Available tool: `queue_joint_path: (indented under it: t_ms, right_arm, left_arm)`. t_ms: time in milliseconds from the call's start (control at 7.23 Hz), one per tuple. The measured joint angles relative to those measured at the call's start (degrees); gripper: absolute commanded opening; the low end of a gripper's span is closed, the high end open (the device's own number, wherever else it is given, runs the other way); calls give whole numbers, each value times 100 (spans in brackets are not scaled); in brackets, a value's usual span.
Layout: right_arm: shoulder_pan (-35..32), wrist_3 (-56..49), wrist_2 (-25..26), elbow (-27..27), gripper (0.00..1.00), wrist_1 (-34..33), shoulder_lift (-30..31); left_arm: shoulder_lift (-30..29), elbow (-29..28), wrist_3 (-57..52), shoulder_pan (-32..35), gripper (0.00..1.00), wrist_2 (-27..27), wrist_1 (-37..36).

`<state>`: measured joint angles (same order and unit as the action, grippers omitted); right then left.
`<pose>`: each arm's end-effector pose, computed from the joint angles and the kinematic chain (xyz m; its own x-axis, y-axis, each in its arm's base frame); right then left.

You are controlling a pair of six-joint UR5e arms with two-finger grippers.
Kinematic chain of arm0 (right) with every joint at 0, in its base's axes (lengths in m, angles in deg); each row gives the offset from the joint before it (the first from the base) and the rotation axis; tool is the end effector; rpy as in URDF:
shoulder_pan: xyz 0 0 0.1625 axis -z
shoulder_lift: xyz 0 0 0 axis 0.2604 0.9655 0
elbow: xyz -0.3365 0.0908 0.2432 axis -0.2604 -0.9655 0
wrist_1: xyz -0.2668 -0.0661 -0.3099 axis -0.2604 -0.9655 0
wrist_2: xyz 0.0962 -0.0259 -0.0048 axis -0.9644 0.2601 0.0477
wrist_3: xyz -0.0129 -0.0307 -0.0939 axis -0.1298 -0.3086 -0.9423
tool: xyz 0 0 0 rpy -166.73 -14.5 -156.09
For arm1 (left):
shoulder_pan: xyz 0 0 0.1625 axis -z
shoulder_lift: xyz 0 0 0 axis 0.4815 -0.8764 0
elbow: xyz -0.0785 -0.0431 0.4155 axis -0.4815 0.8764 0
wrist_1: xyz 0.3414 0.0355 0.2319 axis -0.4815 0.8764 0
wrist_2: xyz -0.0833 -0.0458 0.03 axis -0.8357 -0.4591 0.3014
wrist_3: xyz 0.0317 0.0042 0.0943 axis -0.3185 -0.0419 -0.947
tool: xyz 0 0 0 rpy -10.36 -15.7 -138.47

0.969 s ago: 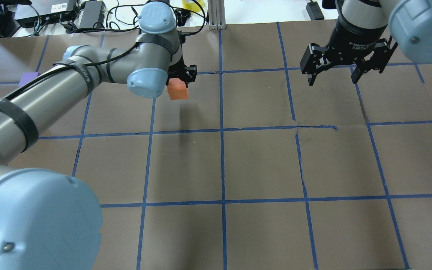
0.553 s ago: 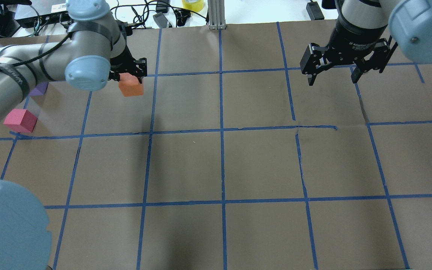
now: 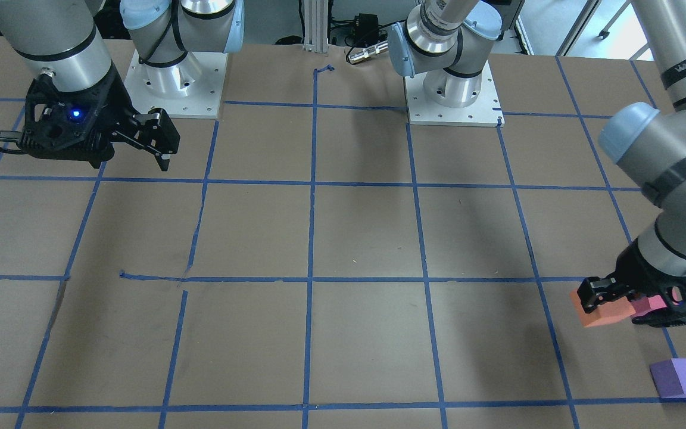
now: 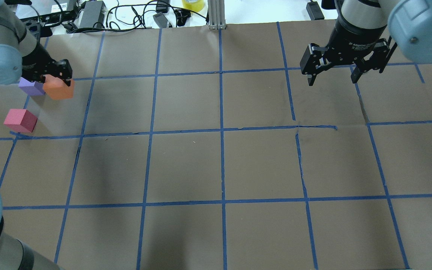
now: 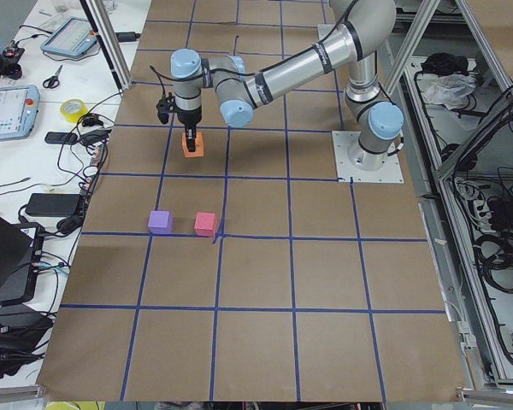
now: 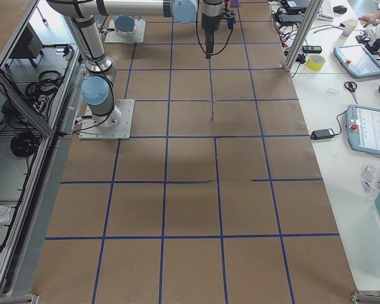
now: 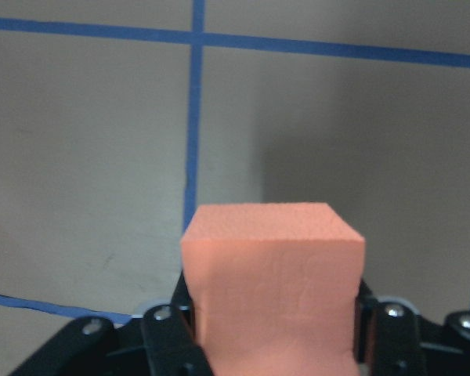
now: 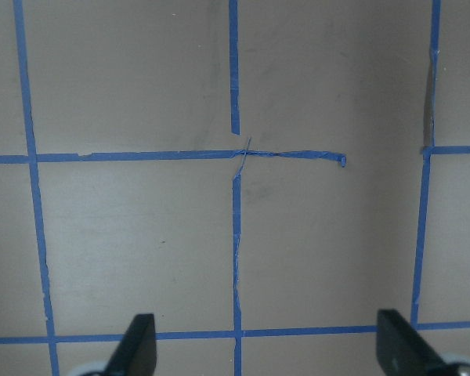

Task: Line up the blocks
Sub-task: 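Carry the orange cube with the left gripper toward the purple cube, then place the orange cube between the purple and pink cubes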

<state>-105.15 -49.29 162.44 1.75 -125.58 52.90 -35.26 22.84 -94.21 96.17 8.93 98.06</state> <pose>0.1306 -0.5071 0.4795 -0.9995 0.0071 0.0317 0.0074 0.9999 0.0090 0.1270 -0.6412 0.3196 -0.9915 -0.1106 -0.0683 -0.1040 0.9901 -0.0941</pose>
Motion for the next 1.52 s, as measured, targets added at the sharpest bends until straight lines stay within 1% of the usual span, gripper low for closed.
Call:
queue_joint_path:
  t_ms: [277, 692, 969, 1522]
  right_arm:
    - [0, -10, 2, 0, 100, -3, 3]
    - [-3, -12, 4, 0, 100, -9, 0]
    - [-3, -12, 12, 2, 100, -10, 0]
    - [-3, -12, 18, 9, 100, -10, 2]
  left_arm:
    - [-220, -190, -670, -611, 0, -191, -7]
    - [-914, -971, -1390, -1190, 0, -235, 98]
    - [-1204, -1209, -1523, -1283, 0, -286, 153]
    - [-1404, -1253, -1597, -1295, 0, -412, 143]
